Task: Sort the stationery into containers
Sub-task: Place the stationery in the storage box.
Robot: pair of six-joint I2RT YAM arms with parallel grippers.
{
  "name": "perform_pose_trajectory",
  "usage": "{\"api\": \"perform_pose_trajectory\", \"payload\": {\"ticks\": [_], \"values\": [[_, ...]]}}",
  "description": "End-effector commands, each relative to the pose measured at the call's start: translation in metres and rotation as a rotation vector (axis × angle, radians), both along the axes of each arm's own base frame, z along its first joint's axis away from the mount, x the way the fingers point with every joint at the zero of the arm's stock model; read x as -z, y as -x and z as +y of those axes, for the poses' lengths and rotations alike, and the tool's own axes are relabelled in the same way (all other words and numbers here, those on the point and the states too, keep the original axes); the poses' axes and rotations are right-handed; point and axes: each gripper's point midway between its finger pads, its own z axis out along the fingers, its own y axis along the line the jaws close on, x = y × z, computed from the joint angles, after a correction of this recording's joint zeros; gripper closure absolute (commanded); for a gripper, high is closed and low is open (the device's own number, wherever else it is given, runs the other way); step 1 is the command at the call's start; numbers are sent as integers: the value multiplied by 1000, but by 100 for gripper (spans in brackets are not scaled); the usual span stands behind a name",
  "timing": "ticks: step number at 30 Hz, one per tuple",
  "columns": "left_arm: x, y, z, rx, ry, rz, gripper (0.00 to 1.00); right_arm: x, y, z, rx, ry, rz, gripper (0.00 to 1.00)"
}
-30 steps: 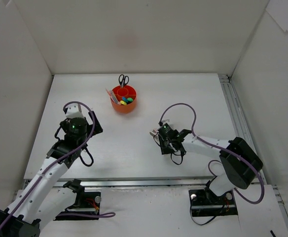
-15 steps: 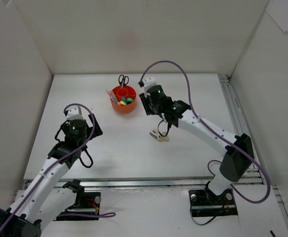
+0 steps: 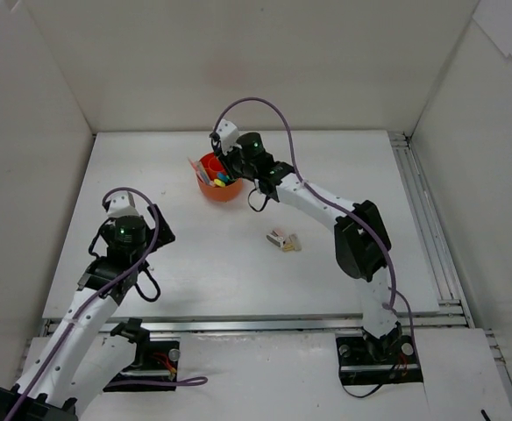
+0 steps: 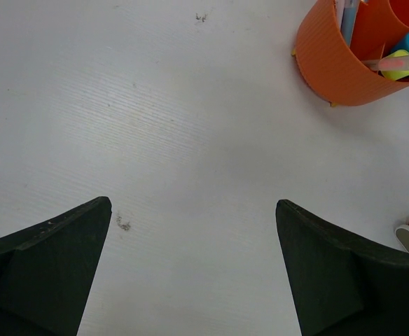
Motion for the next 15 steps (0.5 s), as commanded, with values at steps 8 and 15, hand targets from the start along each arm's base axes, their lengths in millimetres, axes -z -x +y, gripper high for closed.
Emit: {"api": "perform_pose_trajectory", "payload": {"ticks": [8, 15], "values": [[-6, 4, 13, -51, 10, -29, 0, -48, -49, 59, -96, -197, -276, 77], [-5, 10, 21, -78, 0, -20, 0, -28, -68, 57, -25, -186, -282, 75]]}}
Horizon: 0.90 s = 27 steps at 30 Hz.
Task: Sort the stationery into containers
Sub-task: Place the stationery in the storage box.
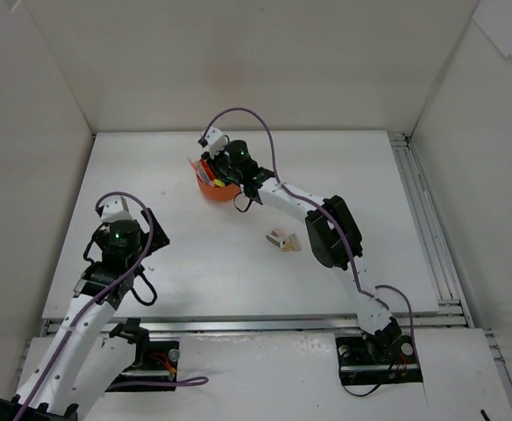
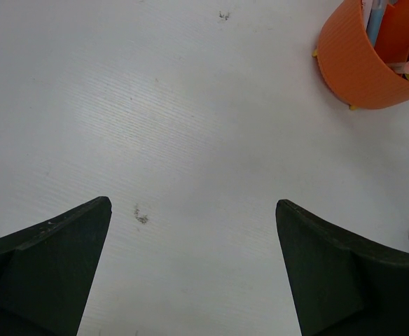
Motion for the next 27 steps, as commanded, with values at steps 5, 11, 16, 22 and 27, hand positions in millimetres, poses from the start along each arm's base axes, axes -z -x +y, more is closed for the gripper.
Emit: {"api": "perform_pose_trajectory", "payload": {"ticks": [5, 11, 16, 22, 27], "values": [[-9, -3, 5, -25, 4, -37, 0, -68, -16, -3, 59, -143, -133, 72], [-7, -4, 4, -17, 0, -26, 1, -62, -17, -15, 92, -142, -126, 70], [-8, -6, 3, -15, 7, -29, 0, -66, -17, -18, 100, -148, -126, 68], [-11, -7, 2, -5, 10, -36, 1, -72, -8, -19, 73, -151, -122, 51], [-16, -8, 0, 6, 15, -46, 0, -91, 0, -19, 41, -171, -136, 47]]}}
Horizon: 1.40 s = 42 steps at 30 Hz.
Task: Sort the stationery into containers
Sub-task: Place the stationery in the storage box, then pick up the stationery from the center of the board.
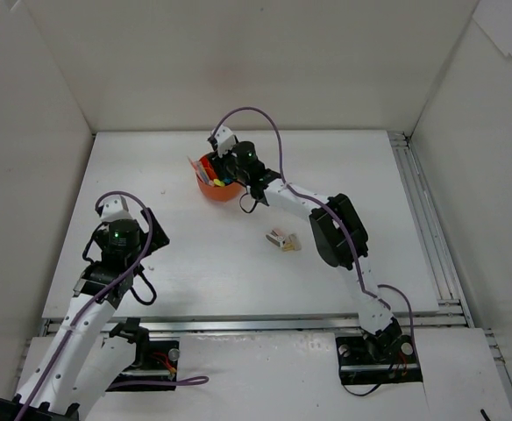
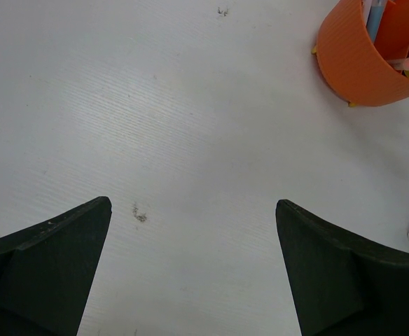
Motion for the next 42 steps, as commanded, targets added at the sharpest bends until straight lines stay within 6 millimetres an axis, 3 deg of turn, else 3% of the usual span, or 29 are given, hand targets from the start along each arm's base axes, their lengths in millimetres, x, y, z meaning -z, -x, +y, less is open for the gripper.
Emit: {"api": "perform_pose_trajectory", "payload": {"ticks": [1, 4, 6, 7, 8, 9, 10, 11, 12, 13, 14, 15, 16, 17, 18, 20, 21, 24, 28, 29, 30, 36, 42], "values": [[-18, -9, -2, 9, 9, -56, 1, -110, 10, 3, -42, -139, -160, 46], [-22, -9, -3, 15, 12, -64, 1, -134, 21, 4, -91, -161, -174, 45], [-24, -8, -5, 23, 18, -69, 0, -154, 33, 3, -123, -170, -176, 38], [-26, -8, -5, 29, 19, -74, 1, -158, 40, 2, -145, -170, -170, 30], [-27, -8, -7, 39, 26, -77, 1, -174, 50, -1, -158, -188, -173, 26], [-28, -8, -8, 45, 30, -81, 1, -175, 56, -3, -166, -186, -159, 20], [-28, -8, -10, 52, 32, -81, 0, -158, 65, -8, -175, -167, -121, 2], [-28, -7, -12, 63, 41, -83, 0, -157, 70, -13, -173, -167, -110, 2], [-28, -7, -13, 66, 43, -85, 1, -169, 84, -21, -174, -170, -112, 2], [-28, -6, -15, 76, 50, -86, 1, -142, 91, -32, -147, -131, -53, 2], [-27, -5, -16, 83, 53, -85, 1, -147, 105, -45, -135, -116, -32, 2], [-24, -4, -17, 88, 56, -78, 0, -139, 112, -56, -115, -92, -1, 2], [-24, -4, -18, 94, 61, -82, 1, -111, 120, -72, -66, -39, 63, 2], [-22, -4, -22, 116, 71, -76, 0, -115, 131, -87, -28, -41, 88, 2], [-20, -4, -24, 123, 73, -72, 0, -77, 142, -113, 55, 55, 185, 2], [-18, -4, -29, 153, 84, -65, 0, -59, 160, -138, 124, 99, 274, 2], [-15, -4, -31, 162, 87, -59, 0, -29, 175, -164, 192, 192, 359, 2], [-10, -4, -36, 191, 96, -49, 1, 2, 201, -189, 223, 266, 485, 2], [-7, -4, -45, 224, 119, -49, 0, 32, 219, -193, 194, 316, 653, 2], [-6, -4, -46, 228, 123, -47, 0, 49, 225, -197, 191, 361, 720, 2], [-5, -3, -46, 228, 125, -47, 1, 46, 222, -191, 167, 354, 735, 2], [0, 2, -43, 213, 126, -41, 0, 81, 213, -187, 178, 430, 841, 2], [3, 3, -40, 197, 120, -32, 0, 89, 195, -176, 195, 428, 845, 3]]}}
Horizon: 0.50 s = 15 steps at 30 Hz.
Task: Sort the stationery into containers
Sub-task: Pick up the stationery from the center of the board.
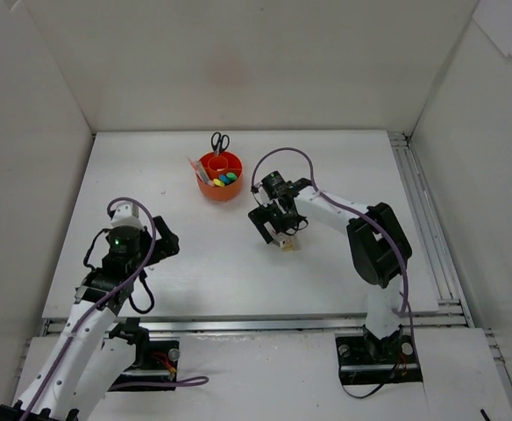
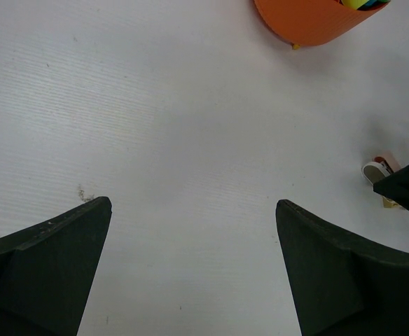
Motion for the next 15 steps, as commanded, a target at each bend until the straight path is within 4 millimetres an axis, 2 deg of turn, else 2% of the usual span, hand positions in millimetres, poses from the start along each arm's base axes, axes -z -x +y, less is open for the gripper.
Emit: {"api": "perform_pose_trajectory", "payload": {"ticks": [1, 5, 7, 9, 11, 12, 13, 14, 15], "values": [[-11, -7, 0, -15, 7, -41, 0, -12, -15, 10, 22, -24, -19, 4], [-10, -5, 4, -34, -2, -36, 1, -2, -18, 15, 23, -30, 12, 10], [-9, -4, 7, -46, -10, -35, 0, 2, -15, 18, 43, -42, 34, 21], [-11, -4, 8, -53, -10, -43, 1, 4, -14, 17, 54, -40, 39, 38], [-11, -4, 9, -55, -9, -46, 0, 4, -13, 17, 59, -39, 43, 48], [-11, -4, 9, -57, -12, -47, 0, 4, -13, 17, 59, -43, 44, 57], [-11, -4, 9, -57, -12, -47, 0, 3, -13, 16, 59, -42, 45, 62], [-12, -4, 10, -59, -12, -49, 1, 3, -12, 16, 53, -47, 49, 75], [-12, -4, 10, -58, -14, -49, 1, 1, -11, 17, 49, -50, 47, 80]]}}
